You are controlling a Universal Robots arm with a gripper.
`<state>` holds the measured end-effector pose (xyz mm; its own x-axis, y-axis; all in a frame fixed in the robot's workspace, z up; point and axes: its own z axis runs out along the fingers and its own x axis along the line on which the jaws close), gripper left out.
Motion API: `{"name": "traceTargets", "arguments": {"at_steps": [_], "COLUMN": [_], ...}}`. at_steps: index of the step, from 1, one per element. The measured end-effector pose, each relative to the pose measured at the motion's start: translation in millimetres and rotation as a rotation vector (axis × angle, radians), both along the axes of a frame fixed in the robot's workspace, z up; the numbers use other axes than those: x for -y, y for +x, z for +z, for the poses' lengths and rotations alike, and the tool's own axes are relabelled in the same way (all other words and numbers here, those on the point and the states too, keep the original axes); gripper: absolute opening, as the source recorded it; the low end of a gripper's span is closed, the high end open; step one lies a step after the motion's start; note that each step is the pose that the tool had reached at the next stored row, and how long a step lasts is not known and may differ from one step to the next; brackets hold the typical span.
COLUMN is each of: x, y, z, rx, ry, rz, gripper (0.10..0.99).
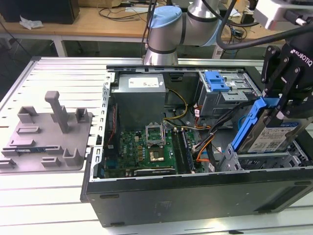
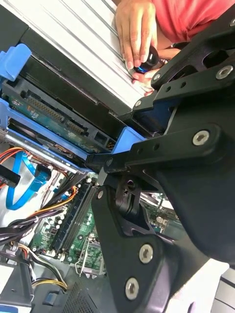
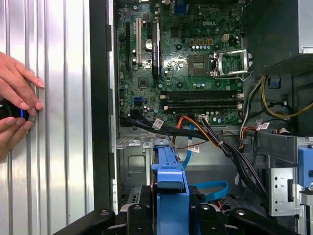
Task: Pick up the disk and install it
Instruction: 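Insert the disk into the insertion slot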
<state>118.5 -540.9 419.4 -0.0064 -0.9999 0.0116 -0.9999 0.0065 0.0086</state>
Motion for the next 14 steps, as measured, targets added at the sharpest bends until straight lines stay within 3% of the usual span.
{"name": "traceTargets", "arguments": {"at_steps": [14], "x": [0.4], "y": [0.0], "z": [-17.2], "rx": [0.0], "ry": [0.0], "rz": [0.001], "gripper": [0.365]}}
